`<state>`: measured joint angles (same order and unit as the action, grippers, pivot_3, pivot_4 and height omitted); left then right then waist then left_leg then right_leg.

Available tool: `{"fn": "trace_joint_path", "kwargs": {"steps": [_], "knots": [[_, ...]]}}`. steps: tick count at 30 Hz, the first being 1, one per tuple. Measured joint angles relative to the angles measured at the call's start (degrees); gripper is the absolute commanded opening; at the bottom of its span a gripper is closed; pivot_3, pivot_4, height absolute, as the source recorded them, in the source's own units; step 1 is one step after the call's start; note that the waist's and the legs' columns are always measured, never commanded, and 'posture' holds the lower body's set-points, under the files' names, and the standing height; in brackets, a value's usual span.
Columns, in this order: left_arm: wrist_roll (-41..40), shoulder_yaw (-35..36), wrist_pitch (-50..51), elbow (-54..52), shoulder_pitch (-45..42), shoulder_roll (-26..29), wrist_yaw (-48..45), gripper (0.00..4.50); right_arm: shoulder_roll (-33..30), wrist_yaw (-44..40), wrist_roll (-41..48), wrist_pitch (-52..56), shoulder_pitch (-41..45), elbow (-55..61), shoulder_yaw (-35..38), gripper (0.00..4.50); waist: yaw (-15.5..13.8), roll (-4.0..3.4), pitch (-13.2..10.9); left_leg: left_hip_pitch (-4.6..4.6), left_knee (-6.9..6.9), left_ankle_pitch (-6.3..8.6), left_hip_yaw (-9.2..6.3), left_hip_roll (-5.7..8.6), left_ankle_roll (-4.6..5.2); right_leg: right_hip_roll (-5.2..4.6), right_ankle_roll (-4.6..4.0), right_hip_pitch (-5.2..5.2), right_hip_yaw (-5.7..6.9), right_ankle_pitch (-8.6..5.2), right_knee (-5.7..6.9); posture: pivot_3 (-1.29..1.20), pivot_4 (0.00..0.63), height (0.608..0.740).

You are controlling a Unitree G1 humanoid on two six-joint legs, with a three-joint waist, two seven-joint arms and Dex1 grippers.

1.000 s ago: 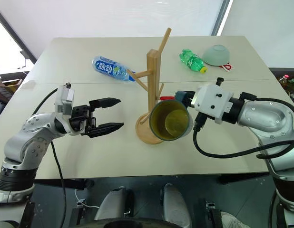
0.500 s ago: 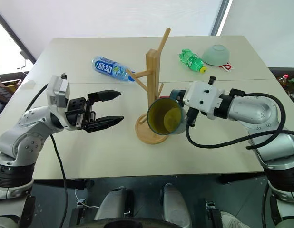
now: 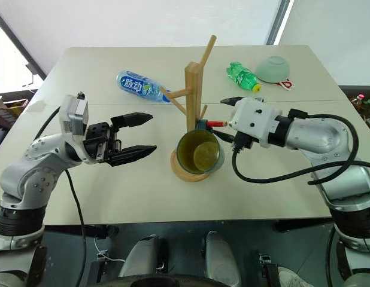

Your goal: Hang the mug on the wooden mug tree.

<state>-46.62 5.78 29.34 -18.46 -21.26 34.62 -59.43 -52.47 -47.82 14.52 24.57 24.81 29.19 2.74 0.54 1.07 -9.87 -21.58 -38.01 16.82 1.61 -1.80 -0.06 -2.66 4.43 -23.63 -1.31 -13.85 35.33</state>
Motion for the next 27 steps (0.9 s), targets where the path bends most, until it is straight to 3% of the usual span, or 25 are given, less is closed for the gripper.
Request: {"fn": "trace_joint_path", "kwargs": {"steps": [6,9,12,18,27], "knots": [[3.4,0.7,-1.6,4.4,1.5,-2.1,5.1,4.50,0.5,-0.9,10.7,6.8,-7.6,2.2,17.5,3.63,0.0,0.06,0.0,0.07,0.00,0.00,-0.02,0.00,0.00,-0.02,0.00,0.11,0.00,0.00,-0.02,0.00,0.150,0.740],[7.2,3.1,-4.4,8.2,3.2,-4.3,11.1,4.50,6.8,0.0,16.3,9.0,-15.2,1.3,24.7,3.63,0.0,0.12,0.0,0.14,0.02,0.00,-0.06,-0.02,0.01,0.01,0.01,0.20,0.03,0.01,-0.04,0.00,0.150,0.740],[12.1,4.8,-8.3,12.7,5.4,-6.5,16.4,4.50,15.6,3.2,17.7,6.3,-19.7,-3.3,26.8,3.63,0.3,0.13,0.0,0.20,0.01,0.00,0.00,-0.02,0.00,0.01,0.01,0.19,-0.04,0.02,0.03,0.00,0.150,0.740],[20.1,7.1,-16.0,20.7,10.6,-10.3,25.3,4.50,26.9,7.2,12.0,-7.2,-23.9,-17.4,23.1,3.63,0.3,0.10,0.0,0.19,0.00,0.00,0.04,-0.02,0.00,-0.02,0.00,0.10,-0.05,0.02,0.14,0.00,0.150,0.740],[23.5,8.7,-20.1,22.9,13.7,-11.6,29.7,4.50,28.2,5.5,8.8,-16.5,-22.3,-27.6,16.2,3.63,0.2,0.08,0.0,0.16,0.01,0.00,0.01,-0.08,-0.01,-0.08,0.00,0.10,-0.04,0.02,0.14,0.00,0.150,0.740]]}}
